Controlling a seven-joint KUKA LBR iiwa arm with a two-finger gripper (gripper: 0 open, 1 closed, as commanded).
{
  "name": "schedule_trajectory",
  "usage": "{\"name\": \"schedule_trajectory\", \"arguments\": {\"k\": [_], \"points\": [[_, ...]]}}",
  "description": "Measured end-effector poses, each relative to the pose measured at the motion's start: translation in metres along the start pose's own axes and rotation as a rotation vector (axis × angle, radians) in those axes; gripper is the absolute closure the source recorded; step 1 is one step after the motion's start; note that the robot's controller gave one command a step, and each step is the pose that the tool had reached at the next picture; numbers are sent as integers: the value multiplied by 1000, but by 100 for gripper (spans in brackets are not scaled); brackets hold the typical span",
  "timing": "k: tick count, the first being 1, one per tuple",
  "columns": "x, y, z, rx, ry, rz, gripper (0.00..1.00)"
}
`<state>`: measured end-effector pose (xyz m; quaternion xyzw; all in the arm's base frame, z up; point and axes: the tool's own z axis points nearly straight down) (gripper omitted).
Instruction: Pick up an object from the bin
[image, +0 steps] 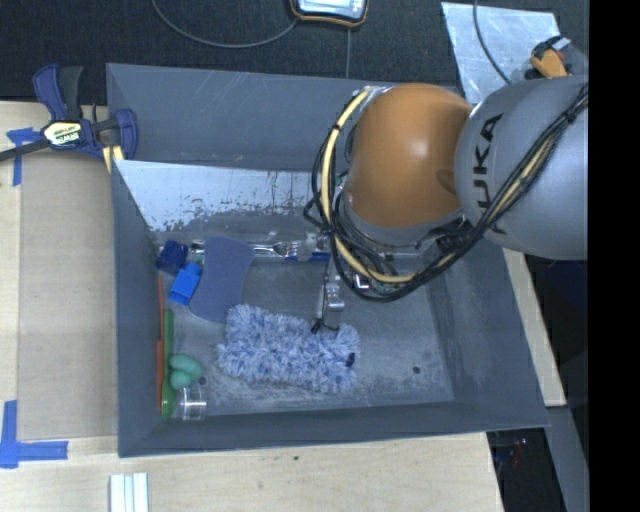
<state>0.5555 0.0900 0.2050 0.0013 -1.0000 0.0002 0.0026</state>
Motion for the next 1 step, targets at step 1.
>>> {"name": "schedule_trajectory", "arguments": {"k": [1], "points": [[-1,0,-5,-1,-9,3,0]]}}
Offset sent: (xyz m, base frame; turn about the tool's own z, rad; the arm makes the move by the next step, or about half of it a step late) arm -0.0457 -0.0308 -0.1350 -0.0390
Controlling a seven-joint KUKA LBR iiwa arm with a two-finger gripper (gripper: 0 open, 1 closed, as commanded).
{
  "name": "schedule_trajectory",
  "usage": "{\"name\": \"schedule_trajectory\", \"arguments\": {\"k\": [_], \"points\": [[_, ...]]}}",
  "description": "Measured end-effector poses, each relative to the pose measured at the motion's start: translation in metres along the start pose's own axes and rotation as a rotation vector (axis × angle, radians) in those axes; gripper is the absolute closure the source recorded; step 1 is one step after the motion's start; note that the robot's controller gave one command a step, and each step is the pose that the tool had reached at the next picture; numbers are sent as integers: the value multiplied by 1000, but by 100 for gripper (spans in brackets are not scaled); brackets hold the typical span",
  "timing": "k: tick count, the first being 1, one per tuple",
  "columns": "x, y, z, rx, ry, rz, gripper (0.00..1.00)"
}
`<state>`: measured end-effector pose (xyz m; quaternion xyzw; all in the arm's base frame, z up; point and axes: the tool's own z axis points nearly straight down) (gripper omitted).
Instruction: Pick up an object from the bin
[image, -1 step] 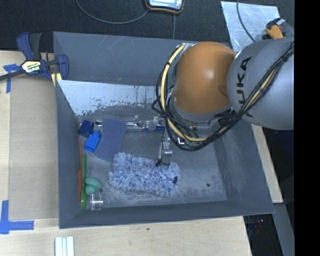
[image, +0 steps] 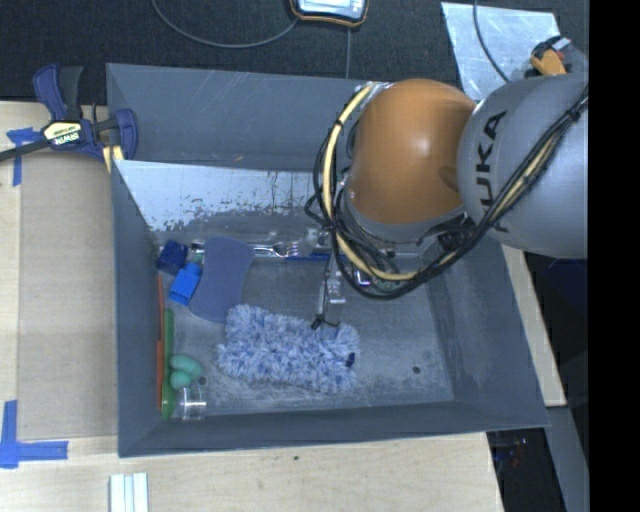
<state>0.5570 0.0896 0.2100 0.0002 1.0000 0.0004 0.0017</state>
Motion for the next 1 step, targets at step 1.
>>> {"name": "schedule_trajectory", "arguments": {"k": [1], "points": [[44,-29,131,0,-4,-40,0]]}}
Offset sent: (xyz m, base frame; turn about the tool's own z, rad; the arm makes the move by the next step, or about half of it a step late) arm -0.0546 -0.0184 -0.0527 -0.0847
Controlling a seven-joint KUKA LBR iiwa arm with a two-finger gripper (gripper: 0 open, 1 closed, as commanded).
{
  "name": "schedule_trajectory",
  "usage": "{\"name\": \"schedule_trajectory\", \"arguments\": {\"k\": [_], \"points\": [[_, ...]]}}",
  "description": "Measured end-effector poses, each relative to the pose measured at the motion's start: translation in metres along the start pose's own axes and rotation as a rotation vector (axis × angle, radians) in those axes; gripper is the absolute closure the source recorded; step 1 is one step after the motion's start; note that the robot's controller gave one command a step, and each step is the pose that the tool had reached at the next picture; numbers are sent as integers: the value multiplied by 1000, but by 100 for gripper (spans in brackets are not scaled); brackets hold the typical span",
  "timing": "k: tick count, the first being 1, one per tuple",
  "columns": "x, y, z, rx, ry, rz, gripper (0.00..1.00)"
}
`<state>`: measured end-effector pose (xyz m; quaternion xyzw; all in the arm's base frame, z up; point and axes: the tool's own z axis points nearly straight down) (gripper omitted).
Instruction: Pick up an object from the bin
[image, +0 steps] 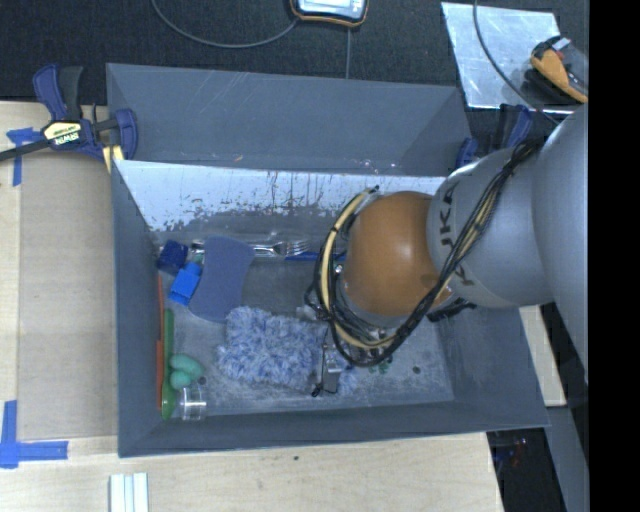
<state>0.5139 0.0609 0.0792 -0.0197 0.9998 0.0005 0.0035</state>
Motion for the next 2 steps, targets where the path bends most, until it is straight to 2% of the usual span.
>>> {"name": "schedule_trajectory", "arguments": {"k": [1,2], "points": [[9,11,-80,-2,-13,-44,0],[5,-1,10,0,4,-5,0]]}}
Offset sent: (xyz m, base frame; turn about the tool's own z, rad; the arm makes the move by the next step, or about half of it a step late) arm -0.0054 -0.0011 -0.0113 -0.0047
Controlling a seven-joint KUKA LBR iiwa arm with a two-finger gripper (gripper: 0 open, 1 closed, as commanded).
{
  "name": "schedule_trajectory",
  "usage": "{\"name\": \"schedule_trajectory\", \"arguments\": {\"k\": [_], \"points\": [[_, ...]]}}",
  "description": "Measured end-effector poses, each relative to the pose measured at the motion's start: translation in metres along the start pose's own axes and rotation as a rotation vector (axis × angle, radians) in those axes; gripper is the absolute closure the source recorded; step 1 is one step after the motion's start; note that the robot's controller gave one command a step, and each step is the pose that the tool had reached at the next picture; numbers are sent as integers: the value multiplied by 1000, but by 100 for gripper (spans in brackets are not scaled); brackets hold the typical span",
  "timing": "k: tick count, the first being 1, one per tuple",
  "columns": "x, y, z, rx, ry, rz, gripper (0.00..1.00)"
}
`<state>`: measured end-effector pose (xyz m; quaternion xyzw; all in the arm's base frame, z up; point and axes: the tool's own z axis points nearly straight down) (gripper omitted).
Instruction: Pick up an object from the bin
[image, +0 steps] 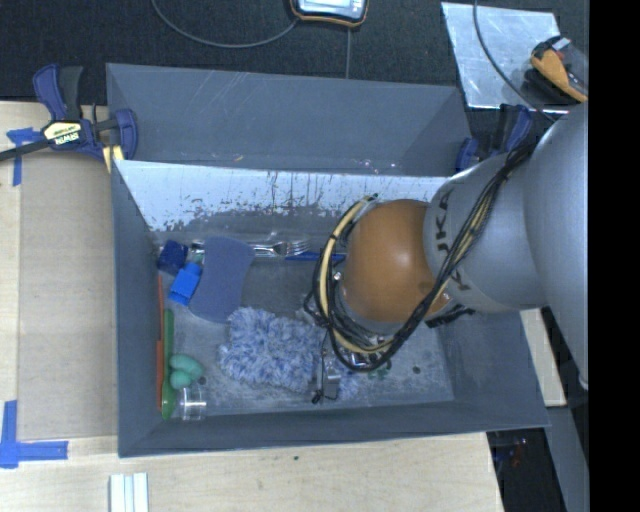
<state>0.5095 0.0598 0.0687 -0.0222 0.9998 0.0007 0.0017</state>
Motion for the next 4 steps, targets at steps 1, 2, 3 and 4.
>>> {"name": "schedule_trajectory", "arguments": {"k": [1,2,3,4], "points": [[-15,2,-2,-2,-28,-60,0],[-3,0,-2,-1,-7,-9,100],[-3,0,-2,-1,-7,-9,100],[0,0,-24,1,5,-9,100]]}}
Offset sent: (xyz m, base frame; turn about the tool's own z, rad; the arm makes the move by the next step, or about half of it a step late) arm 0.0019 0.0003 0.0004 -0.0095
